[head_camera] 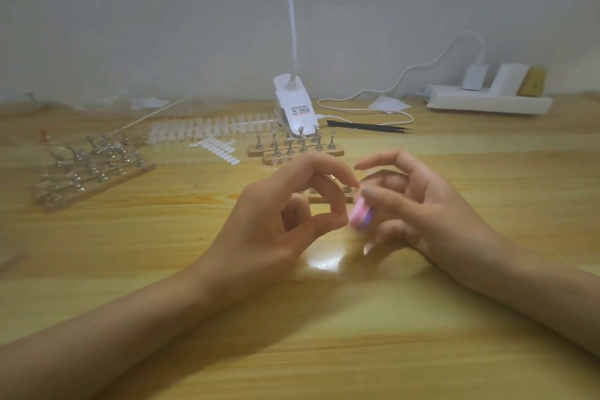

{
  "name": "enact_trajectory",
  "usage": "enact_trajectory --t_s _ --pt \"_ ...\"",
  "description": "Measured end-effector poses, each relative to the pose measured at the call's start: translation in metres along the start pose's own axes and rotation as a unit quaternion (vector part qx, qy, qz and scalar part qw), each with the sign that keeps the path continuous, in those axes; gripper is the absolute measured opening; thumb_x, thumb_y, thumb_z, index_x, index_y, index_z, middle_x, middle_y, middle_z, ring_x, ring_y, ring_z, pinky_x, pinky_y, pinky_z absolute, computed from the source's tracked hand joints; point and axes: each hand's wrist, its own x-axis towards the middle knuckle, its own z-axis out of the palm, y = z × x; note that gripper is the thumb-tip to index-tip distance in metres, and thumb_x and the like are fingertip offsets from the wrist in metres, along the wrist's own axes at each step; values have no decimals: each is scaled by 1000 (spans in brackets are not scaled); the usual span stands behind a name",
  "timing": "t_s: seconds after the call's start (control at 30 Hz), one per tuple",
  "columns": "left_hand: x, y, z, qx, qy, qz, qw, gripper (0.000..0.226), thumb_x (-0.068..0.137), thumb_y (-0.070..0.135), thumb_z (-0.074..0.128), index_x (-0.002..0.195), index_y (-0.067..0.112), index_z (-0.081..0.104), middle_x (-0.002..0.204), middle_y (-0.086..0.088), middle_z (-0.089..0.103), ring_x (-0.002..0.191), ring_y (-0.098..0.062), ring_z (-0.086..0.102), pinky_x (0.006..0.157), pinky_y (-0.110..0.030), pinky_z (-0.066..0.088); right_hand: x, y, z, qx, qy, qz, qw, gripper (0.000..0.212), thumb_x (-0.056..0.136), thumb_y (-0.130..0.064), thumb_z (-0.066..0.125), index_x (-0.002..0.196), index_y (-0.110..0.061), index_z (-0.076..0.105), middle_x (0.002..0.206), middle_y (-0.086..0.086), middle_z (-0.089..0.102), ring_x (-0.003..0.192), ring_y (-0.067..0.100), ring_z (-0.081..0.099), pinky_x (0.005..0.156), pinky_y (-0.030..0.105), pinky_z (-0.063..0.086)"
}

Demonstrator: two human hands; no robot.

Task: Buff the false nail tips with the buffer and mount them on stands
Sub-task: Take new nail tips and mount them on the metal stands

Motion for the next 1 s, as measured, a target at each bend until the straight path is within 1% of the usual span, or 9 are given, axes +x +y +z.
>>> enact_trajectory --t_s 0.07,0.17,0.3,0.4,0.47,0.53,0.67,0.8,1.0 --pt "0 -1 -1 -13 8 -9 1000 25 88 8 70 107 19 59 91 0 66 51 -37 46 47 -48 39 0 -1 -1 -6 -14 11 1000 46 76 -23 84 113 -17 58 84 10 71 70 26 69 54 31 57" --pt "2 -2 -2 -29 5 -15 999 24 88 9 70 107 18 58 94 0 66 54 -40 50 45 -47 40 -2 0 3 -44 -72 7 996 42 74 -21 84 108 -29 60 89 7 70 71 29 69 56 30 56" --pt "3 -4 -2 -57 6 -36 998 25 86 14 71 106 23 58 88 0 67 46 -18 34 45 -27 33 1 0 -1 32 27 9 999 50 73 -24 82 114 -17 55 87 9 71 71 26 72 55 31 58" --pt "3 -6 -2 -57 12 -34 998 26 86 17 71 108 23 58 88 -1 67 46 -24 39 43 -36 36 0 1 1 -8 -40 8 999 41 79 -21 84 111 -28 59 92 12 70 77 34 73 59 32 58" --pt "3 -6 -1 -50 5 -24 998 26 86 16 71 108 25 58 89 -1 67 47 -28 40 45 -44 37 1 1 2 -3 -31 0 1000 38 81 -22 82 112 -28 59 93 13 68 78 35 73 60 32 58" --pt "3 -7 -1 -49 10 -28 998 27 86 19 72 108 27 59 87 -1 67 46 -22 36 45 -42 35 2 1 -1 28 10 10 999 40 81 -20 80 115 -21 58 91 14 66 76 32 73 58 32 58" --pt "2 -6 -1 -52 5 -24 998 27 87 18 73 109 24 58 91 -1 67 48 -31 43 44 -43 36 1 2 0 -17 -56 12 998 44 79 -16 82 115 -29 59 92 11 69 78 38 73 60 32 58" --pt "1 -6 -2 -58 4 -36 998 29 86 20 73 109 26 58 86 0 67 46 -17 36 45 -38 33 3 1 -2 40 15 13 999 50 70 -25 80 115 -19 60 87 6 68 75 29 74 57 27 57" --pt "2 -6 -2 -65 12 -40 997 31 85 21 72 112 26 58 87 1 67 46 -20 35 44 -35 32 3 -1 -3 38 -30 30 998 45 75 -19 80 117 -21 61 88 5 68 74 29 74 55 31 59"
